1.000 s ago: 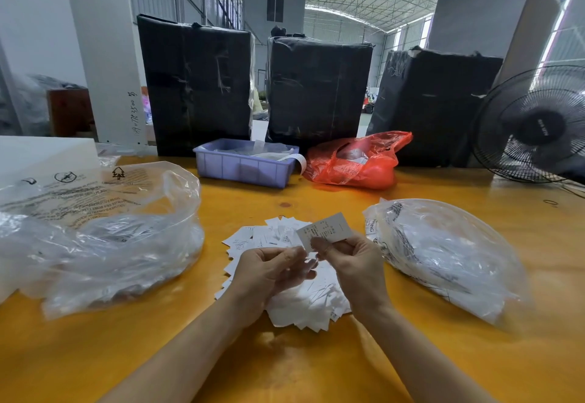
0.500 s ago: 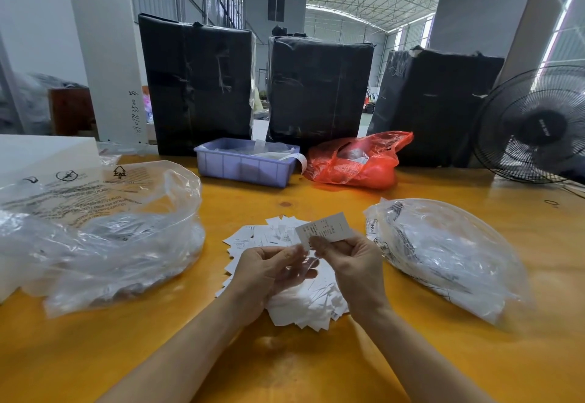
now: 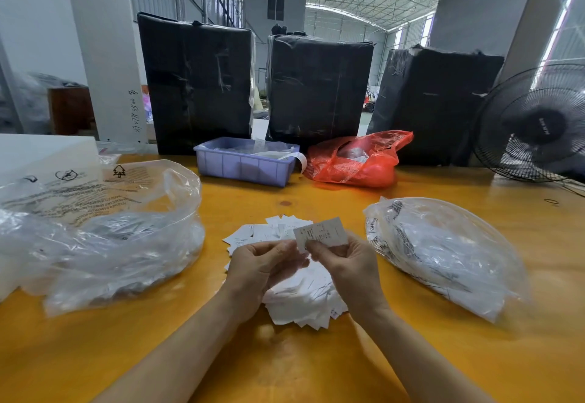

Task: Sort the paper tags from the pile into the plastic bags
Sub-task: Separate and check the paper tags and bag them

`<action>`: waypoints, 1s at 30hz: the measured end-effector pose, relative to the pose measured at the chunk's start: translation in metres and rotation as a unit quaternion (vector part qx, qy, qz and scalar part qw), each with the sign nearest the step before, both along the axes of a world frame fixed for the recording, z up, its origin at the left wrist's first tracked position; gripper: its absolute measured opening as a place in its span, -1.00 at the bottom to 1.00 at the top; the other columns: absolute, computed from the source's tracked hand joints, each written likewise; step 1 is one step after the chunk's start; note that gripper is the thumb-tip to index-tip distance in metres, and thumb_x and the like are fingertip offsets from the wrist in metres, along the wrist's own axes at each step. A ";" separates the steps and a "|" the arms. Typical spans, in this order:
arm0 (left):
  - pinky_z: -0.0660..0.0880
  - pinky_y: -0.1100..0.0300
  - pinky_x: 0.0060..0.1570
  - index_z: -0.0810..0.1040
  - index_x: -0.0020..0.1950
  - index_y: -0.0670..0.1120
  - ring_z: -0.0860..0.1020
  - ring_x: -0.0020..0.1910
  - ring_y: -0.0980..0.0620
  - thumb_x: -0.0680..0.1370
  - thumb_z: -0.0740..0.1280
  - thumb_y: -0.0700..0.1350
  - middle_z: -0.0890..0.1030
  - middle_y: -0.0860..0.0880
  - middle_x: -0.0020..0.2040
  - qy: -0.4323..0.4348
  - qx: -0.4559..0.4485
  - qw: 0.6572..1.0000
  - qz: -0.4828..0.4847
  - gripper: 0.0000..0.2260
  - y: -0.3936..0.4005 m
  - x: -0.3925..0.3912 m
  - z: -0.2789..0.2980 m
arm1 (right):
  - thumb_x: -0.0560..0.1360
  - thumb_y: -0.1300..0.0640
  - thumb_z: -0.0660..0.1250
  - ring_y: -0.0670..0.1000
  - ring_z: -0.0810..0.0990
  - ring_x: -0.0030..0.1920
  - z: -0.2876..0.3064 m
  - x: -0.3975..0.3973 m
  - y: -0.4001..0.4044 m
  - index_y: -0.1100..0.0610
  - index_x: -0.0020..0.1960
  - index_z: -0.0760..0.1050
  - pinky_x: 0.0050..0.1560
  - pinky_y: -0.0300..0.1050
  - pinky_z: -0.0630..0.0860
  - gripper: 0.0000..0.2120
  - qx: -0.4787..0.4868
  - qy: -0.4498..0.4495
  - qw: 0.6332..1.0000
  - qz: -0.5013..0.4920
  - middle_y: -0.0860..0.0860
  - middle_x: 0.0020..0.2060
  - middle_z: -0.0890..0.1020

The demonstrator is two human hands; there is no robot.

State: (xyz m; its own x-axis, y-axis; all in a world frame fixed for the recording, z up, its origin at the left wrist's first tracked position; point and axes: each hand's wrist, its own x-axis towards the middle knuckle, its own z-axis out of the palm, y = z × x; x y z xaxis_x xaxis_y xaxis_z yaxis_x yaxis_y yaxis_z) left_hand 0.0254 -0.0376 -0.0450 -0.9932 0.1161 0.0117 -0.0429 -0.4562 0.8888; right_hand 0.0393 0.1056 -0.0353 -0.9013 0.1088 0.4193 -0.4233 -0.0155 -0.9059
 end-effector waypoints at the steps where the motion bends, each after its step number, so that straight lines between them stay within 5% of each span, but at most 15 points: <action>1: 0.57 0.28 -0.32 0.65 -0.10 -0.26 0.68 -0.20 -0.13 0.31 0.43 -0.16 0.69 -0.24 -0.16 0.002 0.002 1.000 0.008 -0.76 0.000 0.000 0.000 | 0.40 0.37 0.43 -0.14 0.64 -0.29 0.000 0.000 0.000 0.15 -0.13 0.60 -0.26 -0.33 0.53 -0.86 0.009 -0.007 1.000 0.005 -0.05 -0.31 0.69; 6: 0.58 0.26 -0.33 0.68 -0.24 -0.21 0.68 -0.26 -0.05 0.30 0.42 -0.21 0.69 -0.20 -0.22 0.009 0.015 0.999 0.042 -0.90 0.000 -0.002 0.000 | 0.40 0.38 0.43 -0.17 0.59 -0.36 0.001 0.001 0.001 0.18 -0.14 0.62 -0.35 -0.35 0.48 -0.88 0.027 -0.067 0.997 0.033 0.03 -0.31 0.66; 13: 0.59 0.25 -0.29 0.64 -0.09 -0.29 0.68 -0.23 -0.04 0.27 0.45 -0.17 0.69 -0.24 -0.14 0.024 -0.068 0.997 0.018 -0.72 -0.001 0.001 -0.002 | 0.40 0.34 0.43 -0.14 0.56 -0.37 0.005 -0.002 0.012 0.25 -0.10 0.63 -0.37 -0.30 0.45 -0.91 0.087 -0.135 0.983 0.093 0.05 -0.31 0.65; 23: 0.62 0.22 -0.22 0.63 -0.12 -0.29 0.68 -0.25 -0.12 0.16 0.51 -0.24 0.68 -0.27 -0.19 0.005 -0.024 0.999 0.035 -0.67 -0.002 0.001 -0.001 | 0.41 0.36 0.42 0.07 0.67 -0.28 0.008 -0.003 0.012 0.23 -0.12 0.59 -0.23 -0.18 0.60 -0.92 -0.044 -0.085 0.995 0.015 0.13 -0.31 0.67; 30: 0.60 0.26 -0.27 0.62 -0.11 -0.29 0.68 -0.24 -0.12 0.09 0.54 -0.19 0.68 -0.27 -0.20 0.012 -0.037 0.998 0.041 -0.58 -0.001 0.002 -0.001 | 0.40 0.39 0.42 0.03 0.66 -0.30 0.009 0.003 0.005 0.16 -0.17 0.60 -0.23 -0.15 0.63 -0.85 -0.008 -0.060 0.998 0.016 0.06 -0.34 0.68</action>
State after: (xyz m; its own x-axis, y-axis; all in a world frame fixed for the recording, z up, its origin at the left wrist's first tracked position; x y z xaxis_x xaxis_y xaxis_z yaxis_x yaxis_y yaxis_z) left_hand 0.0273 -0.0383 -0.0456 -0.9989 0.0368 0.0307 0.0139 -0.3909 0.9203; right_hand 0.0421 0.1103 -0.0258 -0.9483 0.0843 0.3060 -0.3102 -0.0431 -0.9497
